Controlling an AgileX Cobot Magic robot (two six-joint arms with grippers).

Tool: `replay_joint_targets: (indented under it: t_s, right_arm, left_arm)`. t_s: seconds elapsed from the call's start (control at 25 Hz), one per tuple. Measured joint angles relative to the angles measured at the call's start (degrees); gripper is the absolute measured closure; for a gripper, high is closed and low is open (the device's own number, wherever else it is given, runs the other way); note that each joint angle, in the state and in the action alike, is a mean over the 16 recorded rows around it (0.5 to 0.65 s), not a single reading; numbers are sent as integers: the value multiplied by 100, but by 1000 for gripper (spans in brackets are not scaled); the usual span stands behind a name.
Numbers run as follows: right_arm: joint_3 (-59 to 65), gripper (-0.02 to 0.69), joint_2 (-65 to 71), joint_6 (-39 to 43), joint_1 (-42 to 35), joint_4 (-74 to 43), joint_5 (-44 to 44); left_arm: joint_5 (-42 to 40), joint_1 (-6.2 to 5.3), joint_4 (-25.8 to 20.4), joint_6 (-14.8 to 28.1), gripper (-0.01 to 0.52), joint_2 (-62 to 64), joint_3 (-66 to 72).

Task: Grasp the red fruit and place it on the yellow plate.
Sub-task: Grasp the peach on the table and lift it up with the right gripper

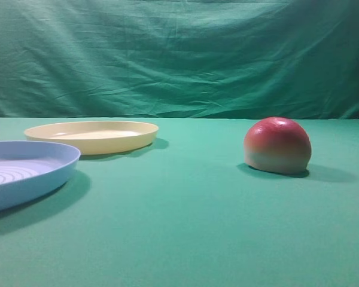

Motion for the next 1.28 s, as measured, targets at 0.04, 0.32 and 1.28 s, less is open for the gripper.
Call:
replay_joint_targets:
  t_s: [0.04,0.32,1.28]
  right_arm:
    - [-86,665,69,21,0,3,19]
    - [-966,665,1041,151,0,34,1039]
    - [-4227,665,5615,-1967,921,1492,4448]
  left_arm:
    - [0,0,0,0,514,0,0]
    - [0,0,0,0,514,0,0]
    - [0,0,0,0,514,0,0]
